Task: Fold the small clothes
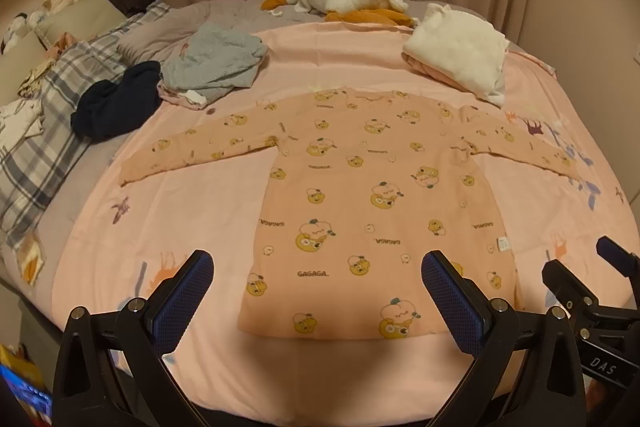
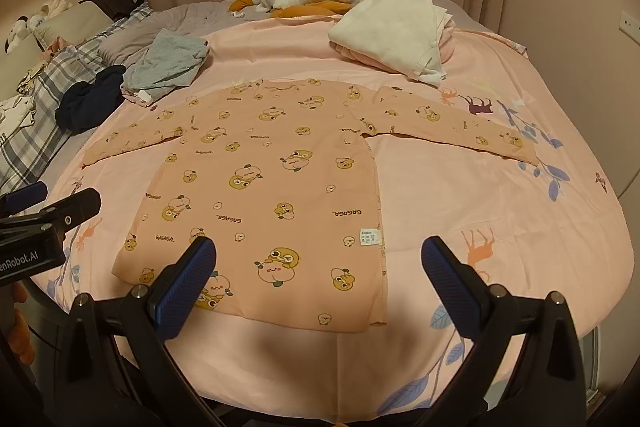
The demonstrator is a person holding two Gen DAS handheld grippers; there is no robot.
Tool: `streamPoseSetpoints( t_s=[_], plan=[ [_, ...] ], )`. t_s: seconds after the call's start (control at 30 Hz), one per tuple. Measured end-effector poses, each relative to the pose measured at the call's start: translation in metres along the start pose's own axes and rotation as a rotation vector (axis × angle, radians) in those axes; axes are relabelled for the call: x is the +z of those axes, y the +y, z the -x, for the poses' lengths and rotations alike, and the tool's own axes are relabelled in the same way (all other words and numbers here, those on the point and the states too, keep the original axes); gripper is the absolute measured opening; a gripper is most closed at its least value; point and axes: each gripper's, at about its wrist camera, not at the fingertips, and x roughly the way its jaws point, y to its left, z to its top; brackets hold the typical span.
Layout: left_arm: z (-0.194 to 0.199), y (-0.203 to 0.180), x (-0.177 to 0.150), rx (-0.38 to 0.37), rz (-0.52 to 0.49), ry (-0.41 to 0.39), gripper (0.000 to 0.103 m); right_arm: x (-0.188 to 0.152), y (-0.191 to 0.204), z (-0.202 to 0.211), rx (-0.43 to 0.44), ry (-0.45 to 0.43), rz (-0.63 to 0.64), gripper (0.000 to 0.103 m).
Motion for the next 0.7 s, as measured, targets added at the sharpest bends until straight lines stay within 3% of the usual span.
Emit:
streamPoseSetpoints(
  t_s=[0.7],
  plan=[
    [-0.0012, 0.0029, -0.0006, -0.019, 0.002, 0.009, 0.103, -0.0024, 0.0009, 0.0007, 0.002, -0.001, -0.001, 0.103]
  ],
)
